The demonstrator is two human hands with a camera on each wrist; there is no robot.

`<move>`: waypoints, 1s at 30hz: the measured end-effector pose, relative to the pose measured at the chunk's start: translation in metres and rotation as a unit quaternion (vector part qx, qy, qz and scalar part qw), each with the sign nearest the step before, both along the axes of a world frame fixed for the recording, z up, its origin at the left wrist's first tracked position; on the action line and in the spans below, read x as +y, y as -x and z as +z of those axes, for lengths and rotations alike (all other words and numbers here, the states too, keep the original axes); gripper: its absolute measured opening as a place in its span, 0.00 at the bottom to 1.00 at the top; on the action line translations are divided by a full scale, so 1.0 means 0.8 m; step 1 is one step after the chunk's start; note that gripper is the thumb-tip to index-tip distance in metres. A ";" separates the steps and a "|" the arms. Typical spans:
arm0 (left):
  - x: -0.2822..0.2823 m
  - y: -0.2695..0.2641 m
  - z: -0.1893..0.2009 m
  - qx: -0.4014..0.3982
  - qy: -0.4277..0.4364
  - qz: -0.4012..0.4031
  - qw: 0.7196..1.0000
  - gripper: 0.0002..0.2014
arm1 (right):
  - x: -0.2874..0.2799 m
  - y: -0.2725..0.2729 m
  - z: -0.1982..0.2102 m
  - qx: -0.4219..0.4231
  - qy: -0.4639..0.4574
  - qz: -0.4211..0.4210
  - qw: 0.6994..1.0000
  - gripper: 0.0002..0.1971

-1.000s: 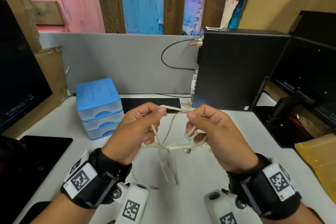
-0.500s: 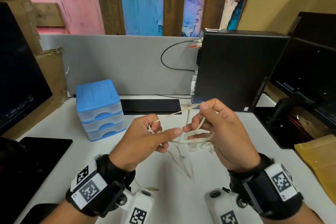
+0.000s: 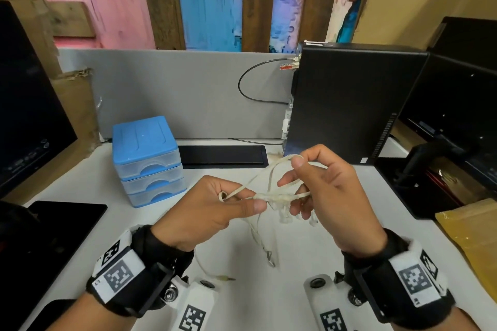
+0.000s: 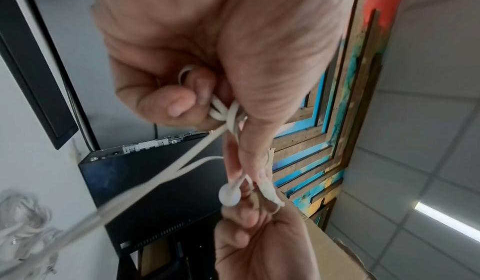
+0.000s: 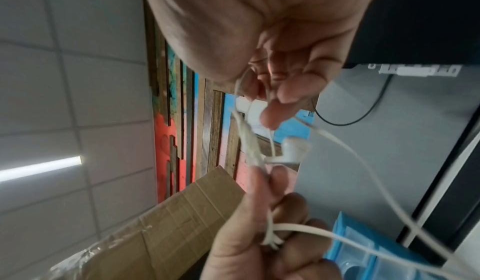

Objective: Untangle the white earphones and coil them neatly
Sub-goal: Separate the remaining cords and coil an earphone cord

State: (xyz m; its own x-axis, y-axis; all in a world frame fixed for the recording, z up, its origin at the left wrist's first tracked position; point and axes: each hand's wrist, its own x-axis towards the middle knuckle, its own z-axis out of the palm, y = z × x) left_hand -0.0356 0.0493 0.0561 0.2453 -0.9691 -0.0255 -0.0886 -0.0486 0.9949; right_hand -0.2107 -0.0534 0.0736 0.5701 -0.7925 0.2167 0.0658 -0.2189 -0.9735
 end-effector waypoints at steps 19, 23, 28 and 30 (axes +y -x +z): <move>0.006 -0.021 0.008 0.000 0.090 -0.078 0.993 0.28 | -0.004 -0.003 -0.002 -0.043 0.089 -0.070 0.993 0.08; 0.013 -0.020 0.020 -0.049 0.104 -0.089 0.989 0.15 | -0.007 -0.001 -0.001 -0.047 0.131 -0.098 0.985 0.07; 0.011 -0.032 0.019 -0.041 0.130 -0.037 0.990 0.15 | -0.009 0.003 0.003 -0.066 0.151 -0.116 0.980 0.05; 0.010 -0.030 0.019 -0.060 0.145 -0.018 0.987 0.05 | -0.009 0.003 0.002 -0.060 0.171 -0.127 0.975 0.05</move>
